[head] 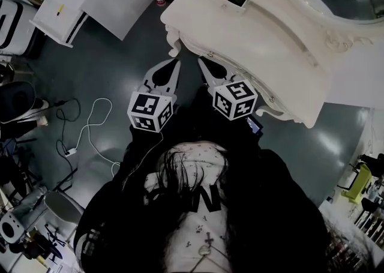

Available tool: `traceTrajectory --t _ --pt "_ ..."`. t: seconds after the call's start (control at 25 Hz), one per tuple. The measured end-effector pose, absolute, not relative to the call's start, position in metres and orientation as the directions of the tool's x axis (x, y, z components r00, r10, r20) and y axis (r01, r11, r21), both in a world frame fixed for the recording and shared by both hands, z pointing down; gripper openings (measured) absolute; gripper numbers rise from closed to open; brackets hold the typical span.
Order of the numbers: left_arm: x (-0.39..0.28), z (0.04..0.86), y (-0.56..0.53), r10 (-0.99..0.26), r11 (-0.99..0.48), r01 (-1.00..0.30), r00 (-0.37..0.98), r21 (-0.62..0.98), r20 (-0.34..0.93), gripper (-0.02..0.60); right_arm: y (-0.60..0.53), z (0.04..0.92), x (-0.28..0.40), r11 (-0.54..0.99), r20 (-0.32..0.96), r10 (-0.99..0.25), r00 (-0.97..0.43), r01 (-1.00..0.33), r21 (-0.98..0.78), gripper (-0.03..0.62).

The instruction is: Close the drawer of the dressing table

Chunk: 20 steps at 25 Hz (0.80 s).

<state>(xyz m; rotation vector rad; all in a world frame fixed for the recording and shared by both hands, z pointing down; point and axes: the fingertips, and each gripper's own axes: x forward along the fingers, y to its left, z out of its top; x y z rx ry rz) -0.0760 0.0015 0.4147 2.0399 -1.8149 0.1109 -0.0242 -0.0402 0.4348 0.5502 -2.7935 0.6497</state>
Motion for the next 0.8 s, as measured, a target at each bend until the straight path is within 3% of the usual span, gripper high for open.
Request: traceTrajectory --t 0.8 --pt "-0.033 0.414 -0.147 -0.921 -0.136 -0.969 0.201 0.206 0.335 -0.005 -0.18 0.434 0.019 0.809 0.256 -0.36 -0.897 -0.437 -0.394 0.009"
